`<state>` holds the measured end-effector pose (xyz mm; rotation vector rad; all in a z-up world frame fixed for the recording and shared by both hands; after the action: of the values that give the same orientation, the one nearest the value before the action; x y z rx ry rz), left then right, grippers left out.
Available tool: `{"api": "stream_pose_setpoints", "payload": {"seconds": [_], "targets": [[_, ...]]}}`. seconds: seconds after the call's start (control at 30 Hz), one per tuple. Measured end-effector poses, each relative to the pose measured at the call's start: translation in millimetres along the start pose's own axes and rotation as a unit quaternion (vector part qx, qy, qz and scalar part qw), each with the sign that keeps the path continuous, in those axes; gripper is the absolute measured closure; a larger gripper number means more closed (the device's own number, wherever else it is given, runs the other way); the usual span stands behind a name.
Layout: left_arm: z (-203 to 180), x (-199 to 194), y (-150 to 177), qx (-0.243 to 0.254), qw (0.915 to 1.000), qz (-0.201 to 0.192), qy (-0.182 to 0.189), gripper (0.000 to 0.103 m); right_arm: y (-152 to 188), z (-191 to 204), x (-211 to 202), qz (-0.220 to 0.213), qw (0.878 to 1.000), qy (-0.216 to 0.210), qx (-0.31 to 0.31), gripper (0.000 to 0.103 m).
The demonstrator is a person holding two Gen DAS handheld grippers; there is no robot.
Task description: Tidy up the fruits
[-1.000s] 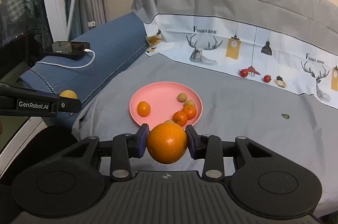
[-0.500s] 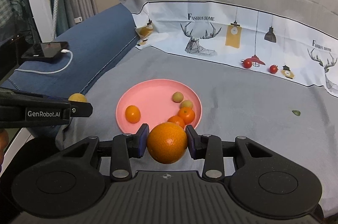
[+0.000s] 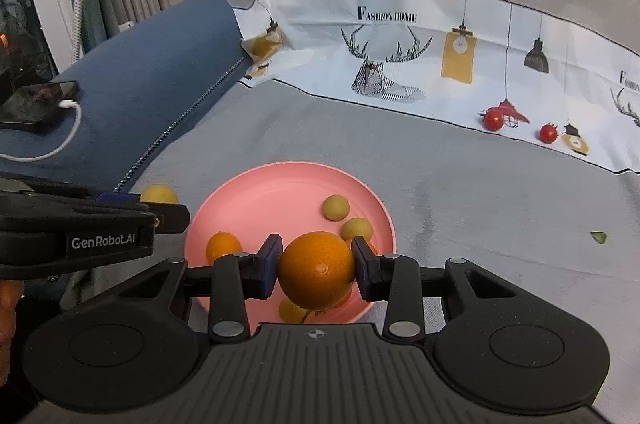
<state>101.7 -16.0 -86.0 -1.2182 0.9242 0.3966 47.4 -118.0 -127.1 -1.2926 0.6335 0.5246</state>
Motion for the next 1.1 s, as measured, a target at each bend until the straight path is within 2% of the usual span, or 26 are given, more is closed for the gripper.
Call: {"api": "stream_pose_setpoints", "payload": {"seconds": [0.23, 0.53, 0.57, 0.6, 0.63, 0.67, 0.73, 0.8, 0.87, 0.93, 1.1], "targets": [[-5, 39, -6, 0.014, 0.9998, 0.016, -0.001, 0.077, -5, -5, 33, 0.015, 1.0, -0.001, 0.007, 0.064], [-9, 67, -4, 0.028, 0.999, 0.033, -0.01, 0.075, -3, -13, 64, 0.041, 0.999, -0.001, 0.015, 0.064], [-9, 69, -5, 0.029, 0.999, 0.032, -0.01, 0.072, -3, -14, 68, 0.045, 0.999, -0.003, 0.019, 0.062], [-8, 68, -6, 0.032, 0.9991, 0.027, -0.009, 0.062, -4, -16, 70, 0.046, 0.999, -0.004, 0.026, 0.062], [-6, 67, -8, 0.034, 0.9992, 0.018, -0.013, 0.047, -5, -18, 70, 0.042, 0.999, -0.001, 0.032, 0.062], [-3, 64, -9, 0.033, 0.9991, 0.007, -0.026, 0.038, -6, -21, 68, 0.036, 0.999, 0.001, 0.038, 0.06], [8, 58, -13, 0.02, 0.9986, -0.013, -0.048, 0.01, -11, -29, 62, 0.027, 0.998, 0.001, 0.054, 0.048], [21, 52, -15, -0.01, 0.9991, -0.015, -0.038, 0.0, -16, -38, 51, 0.017, 0.997, 0.004, 0.073, 0.025], [33, 44, -15, -0.051, 0.9987, -0.007, -0.009, 0.0, -17, -42, 36, 0.007, 0.997, 0.005, 0.081, 0.019], [41, 34, -11, -0.08, 0.9967, 0.004, 0.01, 0.0, -15, -39, 20, 0.003, 0.997, 0.005, 0.073, 0.017], [43, -5, 7, -0.088, 0.9961, 0.005, 0.003, 0.0, -1, -16, -26, -0.003, 0.999, 0.005, 0.049, 0.01]]}}
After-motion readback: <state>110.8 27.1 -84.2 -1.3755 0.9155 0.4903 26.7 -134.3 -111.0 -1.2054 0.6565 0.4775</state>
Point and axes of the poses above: each gripper's, at about its wrist camera, not at the fingertips, and x roughly the way its jaws point, z to its left, y to its underside, the point moved 5 cm from there along x, roughly the way its jaws point, and after that the axes turned 6 degrees about -y, right-handed, at the moved point
